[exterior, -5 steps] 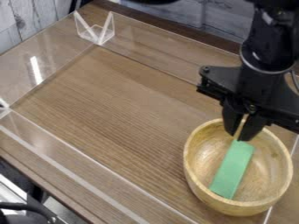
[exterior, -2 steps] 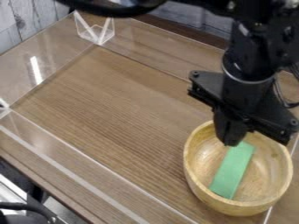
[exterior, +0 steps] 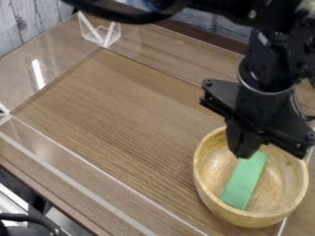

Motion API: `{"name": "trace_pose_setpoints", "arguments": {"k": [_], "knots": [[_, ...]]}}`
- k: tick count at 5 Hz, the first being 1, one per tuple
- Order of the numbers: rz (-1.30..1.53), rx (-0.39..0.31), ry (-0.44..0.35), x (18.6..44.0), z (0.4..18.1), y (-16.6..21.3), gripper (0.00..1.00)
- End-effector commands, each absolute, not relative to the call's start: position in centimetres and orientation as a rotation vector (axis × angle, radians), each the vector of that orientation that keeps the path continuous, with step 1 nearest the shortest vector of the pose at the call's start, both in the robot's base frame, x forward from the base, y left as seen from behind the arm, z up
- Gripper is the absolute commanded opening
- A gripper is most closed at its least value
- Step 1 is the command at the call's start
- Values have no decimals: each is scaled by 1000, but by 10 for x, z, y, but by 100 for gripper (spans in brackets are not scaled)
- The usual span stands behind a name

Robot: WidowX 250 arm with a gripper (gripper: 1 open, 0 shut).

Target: Move green object from inside the wooden bowl to the table next to it

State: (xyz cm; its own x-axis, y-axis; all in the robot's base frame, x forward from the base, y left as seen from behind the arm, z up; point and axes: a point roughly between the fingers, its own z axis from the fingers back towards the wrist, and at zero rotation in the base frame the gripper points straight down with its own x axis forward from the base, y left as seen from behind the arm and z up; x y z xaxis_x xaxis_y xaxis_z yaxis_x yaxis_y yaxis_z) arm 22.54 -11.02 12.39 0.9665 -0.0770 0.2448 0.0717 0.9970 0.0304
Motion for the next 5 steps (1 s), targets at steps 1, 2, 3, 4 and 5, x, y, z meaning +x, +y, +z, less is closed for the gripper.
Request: {"name": "trace_pose_setpoints", "arguments": {"k": [1,2,3,4,5], "knots": [[9,-13,-327,237,151,-105,0],[72,-18,-341,239,150,-102,100],[101,-13,-328,239,138,-104,100],[152,-12,-316,233,129,-113,100],[208,-10,-298,229,117,-120,100]]}}
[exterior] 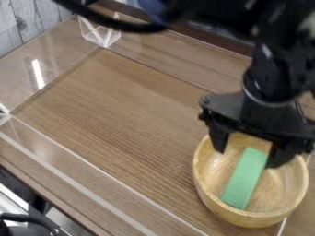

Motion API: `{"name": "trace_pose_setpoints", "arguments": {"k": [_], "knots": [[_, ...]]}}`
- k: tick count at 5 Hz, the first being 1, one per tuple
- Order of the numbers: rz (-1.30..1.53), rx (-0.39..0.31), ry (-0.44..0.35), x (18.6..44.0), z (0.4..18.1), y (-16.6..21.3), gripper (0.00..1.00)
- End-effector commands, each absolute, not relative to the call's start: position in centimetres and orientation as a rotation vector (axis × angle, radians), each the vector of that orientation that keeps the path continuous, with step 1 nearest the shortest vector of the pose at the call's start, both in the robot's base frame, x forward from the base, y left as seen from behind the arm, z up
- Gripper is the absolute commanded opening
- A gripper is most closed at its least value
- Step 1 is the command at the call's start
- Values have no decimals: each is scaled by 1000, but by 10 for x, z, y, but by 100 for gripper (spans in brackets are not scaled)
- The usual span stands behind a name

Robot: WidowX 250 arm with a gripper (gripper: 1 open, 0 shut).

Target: Move green object from inside the wooden bowl to the table next to it

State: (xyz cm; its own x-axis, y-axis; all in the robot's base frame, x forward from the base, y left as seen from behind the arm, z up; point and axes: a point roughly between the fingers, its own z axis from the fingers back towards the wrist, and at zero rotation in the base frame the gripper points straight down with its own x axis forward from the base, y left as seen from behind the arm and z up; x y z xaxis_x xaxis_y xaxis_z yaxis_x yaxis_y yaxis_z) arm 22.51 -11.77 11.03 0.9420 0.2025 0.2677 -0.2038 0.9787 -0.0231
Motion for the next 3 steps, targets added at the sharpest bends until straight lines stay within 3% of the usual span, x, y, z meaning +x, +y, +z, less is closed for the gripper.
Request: {"name": "trace_pose_setpoints", "arguments": {"k": [1,2,3], "knots": [[165,-11,-277,226,105,-124,100],[124,-16,-260,224,98,-126,100],[131,-14,-252,228,98,-120,0]]}}
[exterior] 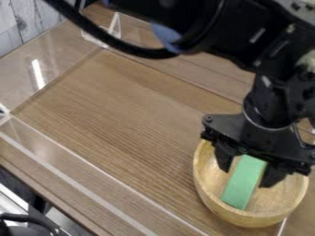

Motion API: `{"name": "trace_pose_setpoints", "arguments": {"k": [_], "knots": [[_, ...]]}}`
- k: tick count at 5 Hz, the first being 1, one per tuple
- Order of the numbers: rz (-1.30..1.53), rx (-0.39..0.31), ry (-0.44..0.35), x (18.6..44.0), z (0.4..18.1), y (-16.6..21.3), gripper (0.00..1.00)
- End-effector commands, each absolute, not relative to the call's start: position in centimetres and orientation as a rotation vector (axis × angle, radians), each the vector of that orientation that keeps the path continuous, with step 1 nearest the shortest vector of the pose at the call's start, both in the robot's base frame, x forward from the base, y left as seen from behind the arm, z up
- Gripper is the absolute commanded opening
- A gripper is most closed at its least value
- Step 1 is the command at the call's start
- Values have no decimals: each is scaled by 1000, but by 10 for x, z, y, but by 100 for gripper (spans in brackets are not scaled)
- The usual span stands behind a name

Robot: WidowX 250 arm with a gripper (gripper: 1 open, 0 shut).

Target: Move green object from inside the wooden bowl to the table next to it

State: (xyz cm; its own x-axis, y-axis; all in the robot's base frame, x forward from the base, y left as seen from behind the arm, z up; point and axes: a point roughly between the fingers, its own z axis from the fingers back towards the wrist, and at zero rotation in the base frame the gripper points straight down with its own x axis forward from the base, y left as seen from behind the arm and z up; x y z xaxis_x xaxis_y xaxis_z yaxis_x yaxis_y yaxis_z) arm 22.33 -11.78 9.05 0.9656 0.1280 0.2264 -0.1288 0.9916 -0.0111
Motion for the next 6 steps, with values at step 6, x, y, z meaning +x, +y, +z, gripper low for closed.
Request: {"name": "trace_pose_setpoints", "arguments": {"k": [6], "knots": [[363,-141,-367,239,164,-101,0]]}}
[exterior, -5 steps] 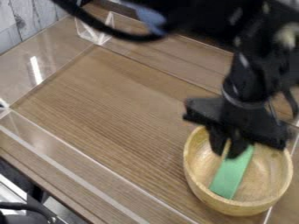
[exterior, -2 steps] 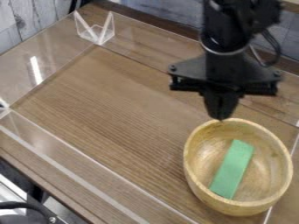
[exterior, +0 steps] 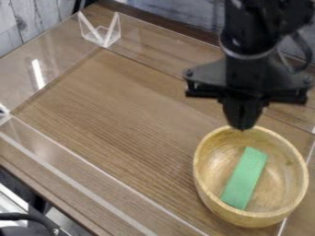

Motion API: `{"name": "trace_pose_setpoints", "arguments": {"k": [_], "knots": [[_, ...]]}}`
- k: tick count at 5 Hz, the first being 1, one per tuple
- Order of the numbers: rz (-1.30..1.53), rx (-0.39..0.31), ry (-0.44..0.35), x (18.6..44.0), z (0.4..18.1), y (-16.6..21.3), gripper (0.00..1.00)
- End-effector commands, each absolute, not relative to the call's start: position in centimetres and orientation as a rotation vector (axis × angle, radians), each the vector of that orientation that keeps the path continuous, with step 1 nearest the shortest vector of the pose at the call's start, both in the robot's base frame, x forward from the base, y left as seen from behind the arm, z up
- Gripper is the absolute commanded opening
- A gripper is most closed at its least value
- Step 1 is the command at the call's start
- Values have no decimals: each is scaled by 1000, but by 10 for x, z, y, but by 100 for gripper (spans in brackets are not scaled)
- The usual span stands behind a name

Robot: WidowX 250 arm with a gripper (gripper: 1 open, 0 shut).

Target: Move green object from inside the wooden bowl to the table next to it

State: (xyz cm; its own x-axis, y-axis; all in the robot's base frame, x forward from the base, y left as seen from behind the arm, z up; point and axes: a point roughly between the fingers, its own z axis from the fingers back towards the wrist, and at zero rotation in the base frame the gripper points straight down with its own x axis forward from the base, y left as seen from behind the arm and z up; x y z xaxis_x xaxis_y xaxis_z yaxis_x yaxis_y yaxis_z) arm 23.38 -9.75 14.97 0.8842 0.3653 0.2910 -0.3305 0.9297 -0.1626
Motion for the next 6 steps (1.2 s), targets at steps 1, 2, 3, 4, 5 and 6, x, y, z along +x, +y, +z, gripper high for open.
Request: {"name": "trace_pose_setpoints", "arguments": {"k": [1,2,3,4,5,6], "knots": [[417,-135,-368,235,166,-103,100],[394,-139,-359,225,164,-107,0],[377,-144,-359,219,167,-106,0],[368,-155,-364,215,174,-102,0],[399,-147,-362,217,178,-96,0],[347,-149,-335,211,168,-112,100]]}}
